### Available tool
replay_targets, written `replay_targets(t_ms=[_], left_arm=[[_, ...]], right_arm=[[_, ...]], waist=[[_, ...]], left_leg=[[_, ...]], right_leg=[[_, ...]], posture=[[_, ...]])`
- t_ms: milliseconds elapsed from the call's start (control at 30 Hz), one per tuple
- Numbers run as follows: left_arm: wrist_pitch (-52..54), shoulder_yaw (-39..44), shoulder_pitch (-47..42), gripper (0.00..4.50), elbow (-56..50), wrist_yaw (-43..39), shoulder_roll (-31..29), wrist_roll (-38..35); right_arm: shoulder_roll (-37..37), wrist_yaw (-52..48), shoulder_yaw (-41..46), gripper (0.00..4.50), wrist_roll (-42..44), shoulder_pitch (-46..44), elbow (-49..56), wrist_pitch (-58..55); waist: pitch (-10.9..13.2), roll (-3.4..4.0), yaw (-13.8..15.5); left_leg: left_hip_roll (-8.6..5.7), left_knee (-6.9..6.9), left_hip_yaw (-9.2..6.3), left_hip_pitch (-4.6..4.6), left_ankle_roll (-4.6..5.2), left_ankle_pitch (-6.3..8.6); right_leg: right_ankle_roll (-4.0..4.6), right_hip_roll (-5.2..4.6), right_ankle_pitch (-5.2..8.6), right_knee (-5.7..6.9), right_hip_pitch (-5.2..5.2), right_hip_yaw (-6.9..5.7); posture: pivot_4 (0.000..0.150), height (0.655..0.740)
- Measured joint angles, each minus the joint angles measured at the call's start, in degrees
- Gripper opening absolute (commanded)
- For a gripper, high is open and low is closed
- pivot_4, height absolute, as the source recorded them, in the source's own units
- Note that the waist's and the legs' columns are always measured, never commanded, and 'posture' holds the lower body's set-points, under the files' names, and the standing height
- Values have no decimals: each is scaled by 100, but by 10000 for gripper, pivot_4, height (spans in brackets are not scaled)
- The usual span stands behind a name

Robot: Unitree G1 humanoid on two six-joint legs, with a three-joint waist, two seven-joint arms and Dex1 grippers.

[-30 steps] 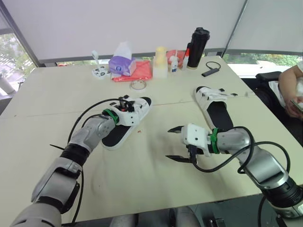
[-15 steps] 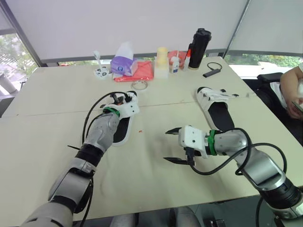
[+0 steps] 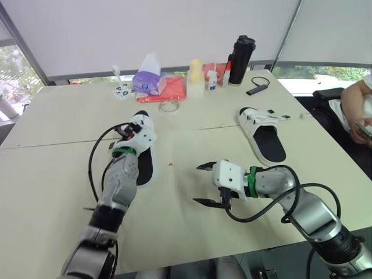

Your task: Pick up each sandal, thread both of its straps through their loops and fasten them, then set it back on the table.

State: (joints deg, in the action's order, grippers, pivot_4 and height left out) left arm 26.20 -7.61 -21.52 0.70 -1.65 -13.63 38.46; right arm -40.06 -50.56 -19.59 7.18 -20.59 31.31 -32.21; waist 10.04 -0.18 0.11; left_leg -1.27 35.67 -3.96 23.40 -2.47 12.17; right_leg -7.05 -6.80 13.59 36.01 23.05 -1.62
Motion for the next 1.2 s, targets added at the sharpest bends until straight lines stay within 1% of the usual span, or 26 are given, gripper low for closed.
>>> replay_targets(t_ms=[67,133,200,300,367,500,600,767,833,900,1067,1133,1200], left_arm=[[118,8,299,741,-351,-44,88,-30],[114,-16,404,741,-456,-43,138,-21],[117,-66,356,741,-408,-25,201,11],[280,-126,130,741,-182,156,418,131],[319,-128,-23,741,21,329,531,150],[486,-329,-720,741,870,727,742,396],[471,-522,-1101,741,1454,850,712,536],[388,-1042,-2048,741,2850,688,586,660],[185,-1188,-2420,741,3425,593,563,631],[-52,-1234,-2759,741,3863,318,539,477],[-385,-1371,-3040,741,4151,-94,391,349],[-549,-1393,-3160,741,4290,-142,359,320],[-656,-1394,-3303,741,4473,-169,359,260]], right_arm=[[1,12,0,45000,2,13,28,-12],[1,17,1,45000,4,22,47,-43],[3,22,0,45000,9,34,51,-80],[20,33,-1,45000,17,52,52,-121],[21,46,0,45000,25,53,53,-131],[34,68,-7,45000,29,52,53,-175],[50,69,-19,45000,27,43,51,-175],[100,81,-61,45000,-4,10,31,-174],[149,99,-82,45000,-12,-22,7,-174],[189,122,-93,45000,-18,-33,-3,-174],[223,159,-102,45000,-27,-34,-5,-174],[238,179,-103,45000,-30,-35,-7,-175],[241,184,-106,45000,-31,-37,-9,-176]], waist=[[-35,13,-6],[-54,20,-2],[-56,19,27],[-56,20,84],[-57,22,107],[-56,21,241],[-57,21,255],[-57,21,331],[-56,20,364],[-55,20,364],[-54,18,356],[-54,18,354],[-53,17,355]], left_leg=[[0,0,2,-14,12,12],[0,1,2,-20,19,16],[0,2,2,-22,20,17],[-1,15,-3,-19,20,18],[-3,33,-11,-19,19,19],[-13,56,-27,-14,20,17],[-13,56,-28,-5,12,22],[-21,54,-39,0,18,16],[-21,51,-46,1,13,19],[-19,49,-48,6,7,23],[-19,49,-48,15,12,14],[-19,49,-48,42,14,11],[-20,51,-49,71,5,3]], right_leg=[[-2,0,7,-4,-18,1],[-2,0,9,-7,-26,0],[-23,0,24,-11,-30,-1],[-24,0,25,-20,-41,-7],[-9,0,34,-21,-53,-9],[-6,0,35,-23,-62,-14],[-6,0,35,-51,-77,-15],[-10,0,34,-57,-80,-19],[-9,1,34,-53,-78,-27],[-9,1,34,-54,-77,-32],[-18,0,38,-58,-77,-31],[-39,1,27,-56,-68,-31],[-40,2,24,-51,-41,-31]], posture=[[1500,7400],[1500,7400],[1500,7400],[1500,7400],[1500,7400],[1500,7400],[1500,7400],[1500,7400],[1500,7400],[1500,7400],[1500,7400],[1500,7400],[1500,7400]])
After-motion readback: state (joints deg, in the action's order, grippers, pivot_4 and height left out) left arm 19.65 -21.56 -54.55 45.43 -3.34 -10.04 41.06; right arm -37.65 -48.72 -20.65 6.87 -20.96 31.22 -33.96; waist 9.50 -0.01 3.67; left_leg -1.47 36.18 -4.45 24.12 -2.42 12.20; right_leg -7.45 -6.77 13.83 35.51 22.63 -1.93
